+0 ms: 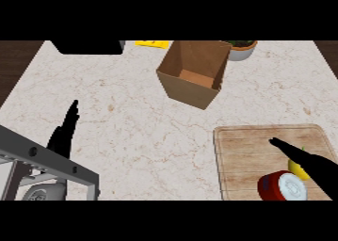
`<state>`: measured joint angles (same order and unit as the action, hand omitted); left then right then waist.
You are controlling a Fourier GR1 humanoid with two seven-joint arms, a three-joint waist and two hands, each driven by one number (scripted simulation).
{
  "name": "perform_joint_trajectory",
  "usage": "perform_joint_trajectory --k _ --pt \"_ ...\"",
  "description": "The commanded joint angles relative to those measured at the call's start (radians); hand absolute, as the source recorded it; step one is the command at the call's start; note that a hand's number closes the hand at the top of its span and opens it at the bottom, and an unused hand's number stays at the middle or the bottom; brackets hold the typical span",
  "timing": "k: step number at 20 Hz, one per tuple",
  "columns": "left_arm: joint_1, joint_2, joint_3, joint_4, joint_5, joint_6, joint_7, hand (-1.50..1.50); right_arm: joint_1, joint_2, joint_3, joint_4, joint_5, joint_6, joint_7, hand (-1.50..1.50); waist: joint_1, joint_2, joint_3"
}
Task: Pick the can from the cutting board and place it in the cardboard box
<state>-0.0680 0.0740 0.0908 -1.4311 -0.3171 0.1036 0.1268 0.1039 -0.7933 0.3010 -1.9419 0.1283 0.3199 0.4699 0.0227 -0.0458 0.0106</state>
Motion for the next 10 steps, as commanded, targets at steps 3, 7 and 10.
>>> perform_joint_trajectory --k 3,7,10 --pt "0.006 0.212 0.129 -0.018 0.001 -0.065 -0.031 0.0 0.023 0.017 0.054 0.02 0.062 0.007 0.073 -1.5 -0.006 0.044 -0.011" --pt "0.009 0.186 0.131 -0.002 -0.006 -0.052 -0.056 0.0 -0.016 0.078 0.083 0.08 0.086 -0.003 0.113 -1.5 -0.001 0.047 -0.011" --pt "-0.008 0.177 0.113 -0.003 -0.034 -0.043 -0.042 0.0 -0.056 0.086 0.064 0.108 0.099 0.001 0.119 1.5 -0.005 0.047 -0.01"
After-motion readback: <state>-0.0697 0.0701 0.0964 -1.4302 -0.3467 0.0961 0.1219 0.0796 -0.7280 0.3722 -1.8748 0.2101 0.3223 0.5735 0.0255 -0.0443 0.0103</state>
